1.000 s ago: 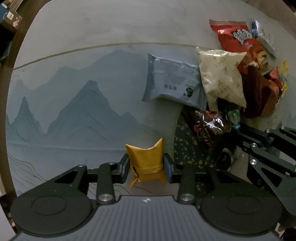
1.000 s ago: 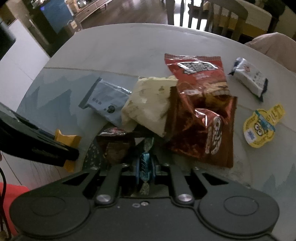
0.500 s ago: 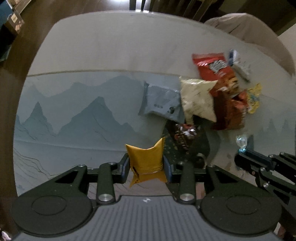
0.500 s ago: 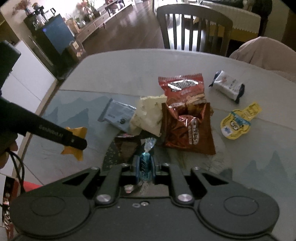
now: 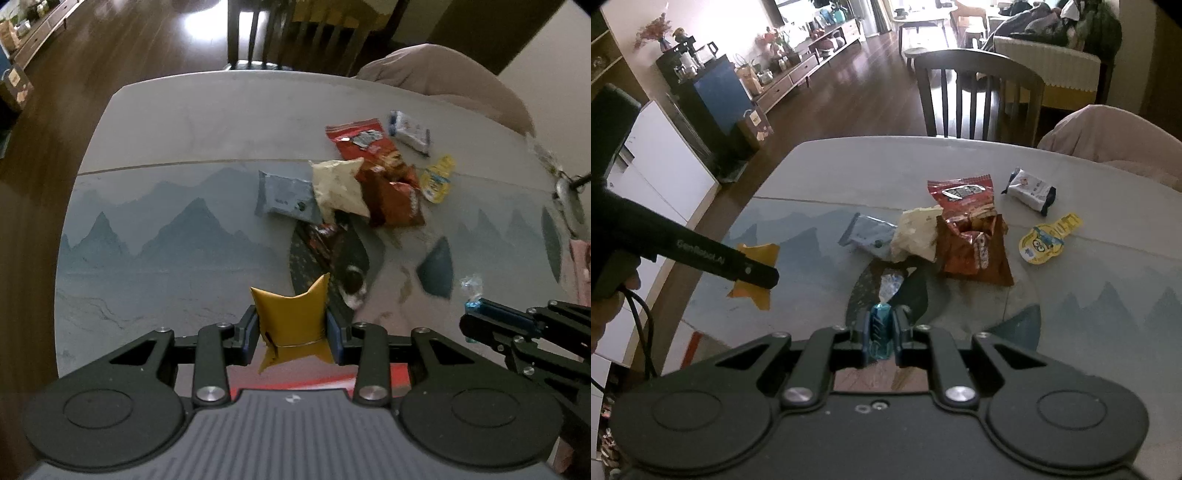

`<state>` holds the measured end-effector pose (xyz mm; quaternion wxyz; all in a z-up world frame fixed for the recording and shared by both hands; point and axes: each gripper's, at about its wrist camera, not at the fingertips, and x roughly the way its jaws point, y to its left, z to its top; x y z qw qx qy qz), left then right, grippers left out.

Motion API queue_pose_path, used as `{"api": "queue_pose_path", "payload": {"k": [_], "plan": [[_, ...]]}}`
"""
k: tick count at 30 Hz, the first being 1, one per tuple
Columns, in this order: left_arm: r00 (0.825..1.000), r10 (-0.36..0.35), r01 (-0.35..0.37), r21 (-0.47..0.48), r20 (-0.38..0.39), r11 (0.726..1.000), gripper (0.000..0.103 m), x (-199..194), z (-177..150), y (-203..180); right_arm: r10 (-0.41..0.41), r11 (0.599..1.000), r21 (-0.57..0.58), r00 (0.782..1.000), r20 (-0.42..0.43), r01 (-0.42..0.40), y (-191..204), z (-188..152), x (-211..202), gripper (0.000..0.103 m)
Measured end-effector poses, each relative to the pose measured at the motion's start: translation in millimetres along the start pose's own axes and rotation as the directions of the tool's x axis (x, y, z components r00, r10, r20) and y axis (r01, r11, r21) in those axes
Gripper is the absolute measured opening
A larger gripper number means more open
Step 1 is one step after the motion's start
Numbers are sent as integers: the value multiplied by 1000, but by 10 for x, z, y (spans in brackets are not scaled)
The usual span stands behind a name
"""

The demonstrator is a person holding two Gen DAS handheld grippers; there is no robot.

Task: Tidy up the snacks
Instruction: 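Carry the yellow pouch and blue candy over the box with both grippers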

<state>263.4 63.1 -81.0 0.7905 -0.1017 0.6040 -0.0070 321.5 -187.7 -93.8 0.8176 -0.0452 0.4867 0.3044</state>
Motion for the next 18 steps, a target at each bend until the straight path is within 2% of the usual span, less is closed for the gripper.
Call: {"api": "queue_pose_path", "payload": {"k": [9, 18], "plan": [[1000, -18, 17, 72, 15, 997, 37, -332, -519, -16, 4, 1000, -12, 1000, 19, -4, 289, -336, -345, 12], [999, -16, 20, 148, -30, 989, 37, -300, -1010, -105, 5, 1000, -8, 1000, -18, -5, 446, -726, -385, 12]]}}
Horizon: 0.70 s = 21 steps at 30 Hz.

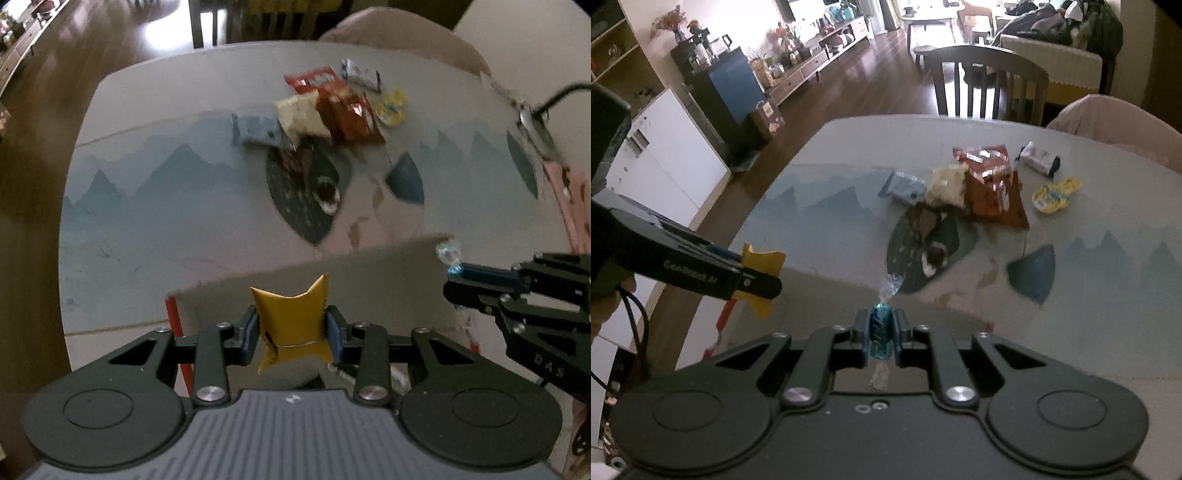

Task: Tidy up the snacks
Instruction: 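Carry the yellow pouch and blue candy over the box with both grippers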

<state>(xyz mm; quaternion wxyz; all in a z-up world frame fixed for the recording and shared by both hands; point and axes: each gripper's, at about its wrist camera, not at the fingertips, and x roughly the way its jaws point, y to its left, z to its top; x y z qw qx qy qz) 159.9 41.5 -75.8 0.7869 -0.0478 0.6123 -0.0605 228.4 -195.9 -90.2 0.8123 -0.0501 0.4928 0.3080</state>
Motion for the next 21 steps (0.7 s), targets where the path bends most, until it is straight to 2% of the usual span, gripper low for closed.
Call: {"api": "queue_pose_path", "payload": {"k": [8, 16, 21], "plan": [[996, 16, -14, 29, -85, 999, 37, 343, -336, -102, 6, 1000, 11, 998, -70, -5, 77, -369, 182, 12], [984, 46, -39, 48, -171, 998, 37, 735, -592, -159, 23, 999, 29, 985, -171, -18, 125, -760, 512, 12], [977, 61, -48, 70, -205, 996, 37, 878, -710, -188, 30, 999, 22, 978, -204, -26, 184, -933, 629, 12]]}}
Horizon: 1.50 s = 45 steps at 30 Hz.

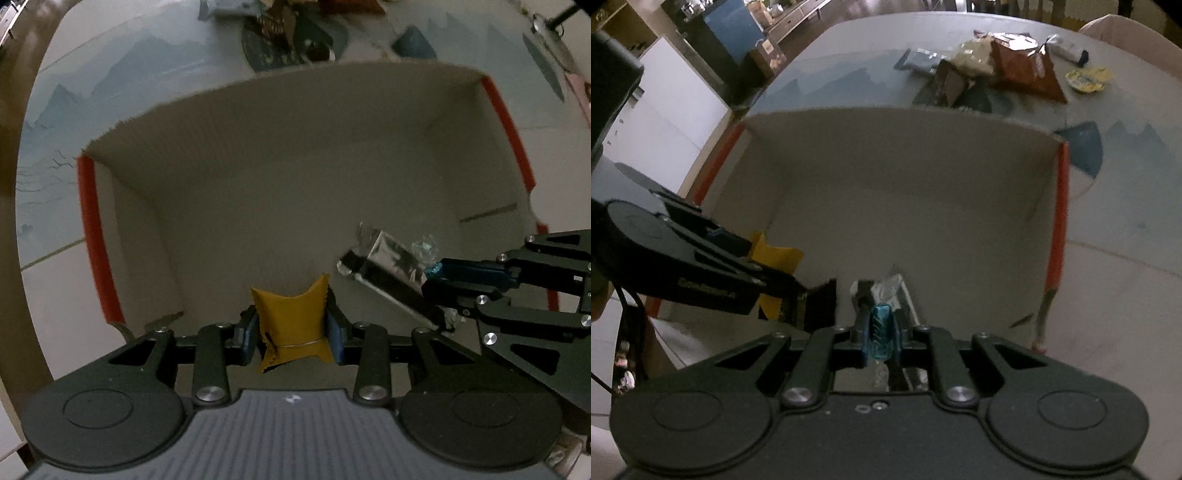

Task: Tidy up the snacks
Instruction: 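Carry the yellow pouch and blue candy over the box with both grippers, then open both grippers to drop the yellow pouch and blue candy into the box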

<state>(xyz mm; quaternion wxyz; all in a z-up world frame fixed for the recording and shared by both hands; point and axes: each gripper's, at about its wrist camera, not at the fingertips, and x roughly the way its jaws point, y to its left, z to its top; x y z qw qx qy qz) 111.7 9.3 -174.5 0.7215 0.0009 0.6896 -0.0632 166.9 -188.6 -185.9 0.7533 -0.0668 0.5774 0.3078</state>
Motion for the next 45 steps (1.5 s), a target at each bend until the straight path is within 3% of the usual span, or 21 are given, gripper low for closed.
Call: {"api": "queue_pose_path", "payload": {"k": [15, 20, 26, 34, 38, 45], "plan": [[998, 17, -17, 2, -61, 1000, 39, 288, -154, -1, -37, 998, -44, 998, -48, 35, 165, -193, 220, 12], [999, 11, -12, -2, -46, 1000, 39, 271, -164, 10, -43, 999, -32, 998, -41, 41, 165, -191, 197, 12], [1000, 12, -12, 18, 4, 1000, 40, 104, -243, -59, -12, 1000, 7, 1000, -22, 13, 96, -200, 83, 13], [993, 0, -5, 37, 120, 999, 45, -260, -302, -54, 4, 1000, 6, 998, 65, -4, 83, -133, -196, 13], [979, 1, -9, 37, 203, 999, 56, -474, -356, -92, -5, 1000, 3, 993, 119, 5, 121, -94, -360, 13], [948, -1, -5, 17, 320, 1000, 58, -876, -359, 4, -13, 1000, 9, 980, 197, 11, 147, -5, -632, 13]]}}
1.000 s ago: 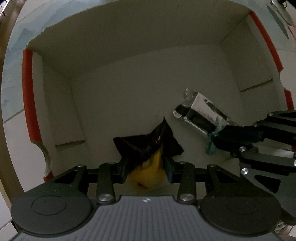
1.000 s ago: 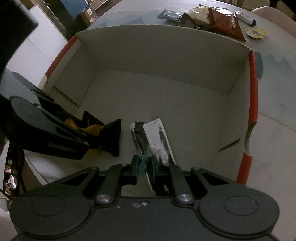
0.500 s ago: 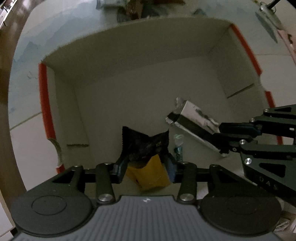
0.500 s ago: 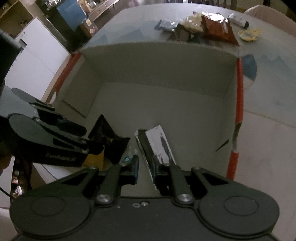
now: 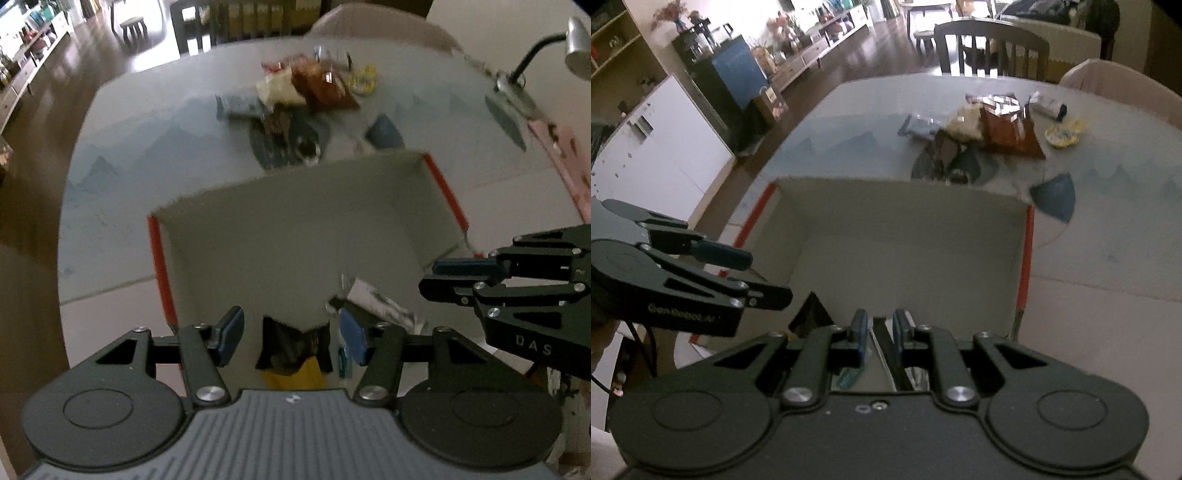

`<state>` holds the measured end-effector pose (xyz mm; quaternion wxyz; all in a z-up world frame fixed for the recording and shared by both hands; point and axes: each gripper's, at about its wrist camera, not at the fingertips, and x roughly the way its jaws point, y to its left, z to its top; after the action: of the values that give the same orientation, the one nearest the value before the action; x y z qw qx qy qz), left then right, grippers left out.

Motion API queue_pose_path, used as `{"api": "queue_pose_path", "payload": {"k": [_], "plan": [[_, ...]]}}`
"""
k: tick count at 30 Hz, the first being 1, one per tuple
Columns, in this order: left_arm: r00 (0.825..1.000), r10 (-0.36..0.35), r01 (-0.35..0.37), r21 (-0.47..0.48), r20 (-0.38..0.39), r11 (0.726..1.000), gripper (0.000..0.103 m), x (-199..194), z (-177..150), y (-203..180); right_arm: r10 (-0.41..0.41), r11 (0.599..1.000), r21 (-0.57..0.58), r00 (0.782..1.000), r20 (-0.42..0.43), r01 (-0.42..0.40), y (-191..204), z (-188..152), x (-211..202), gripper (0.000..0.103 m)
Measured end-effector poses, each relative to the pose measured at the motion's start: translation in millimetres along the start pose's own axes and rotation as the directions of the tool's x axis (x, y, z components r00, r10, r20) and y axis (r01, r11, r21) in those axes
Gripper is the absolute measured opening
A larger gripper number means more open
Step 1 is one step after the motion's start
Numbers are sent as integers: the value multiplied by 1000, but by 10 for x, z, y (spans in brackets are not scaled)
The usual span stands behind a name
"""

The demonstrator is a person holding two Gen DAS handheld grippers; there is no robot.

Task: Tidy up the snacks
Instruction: 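Open both grippers to drop the yellow pouch and blue candy into the box, then move both open grippers from the box back to the snack pile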

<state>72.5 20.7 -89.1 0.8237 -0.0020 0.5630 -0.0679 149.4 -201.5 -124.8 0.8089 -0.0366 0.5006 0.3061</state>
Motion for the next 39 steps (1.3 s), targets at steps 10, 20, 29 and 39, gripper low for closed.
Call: {"api": "queue_pose_path", "payload": {"k": [10, 20, 29, 39], "plan": [[994, 11, -7, -34, 108, 999, 66, -313, 229, 133, 0, 1000, 24, 997, 83, -2, -80, 219, -238, 16], [990, 12, -1, -77, 142, 997, 71, -325, 586, 227, -6, 1000, 29, 990, 144, 1, -306, 492, -339, 24], [992, 27, -13, -111, 125, 994, 72, -133, 955, 260, 0, 998, 56, 982, 186, -11, -644, 730, -296, 100], [996, 29, -19, -128, 82, 992, 74, 143, 1571, 233, -76, 997, 31, 989, 130, 72, -986, 1203, -109, 102]]}}
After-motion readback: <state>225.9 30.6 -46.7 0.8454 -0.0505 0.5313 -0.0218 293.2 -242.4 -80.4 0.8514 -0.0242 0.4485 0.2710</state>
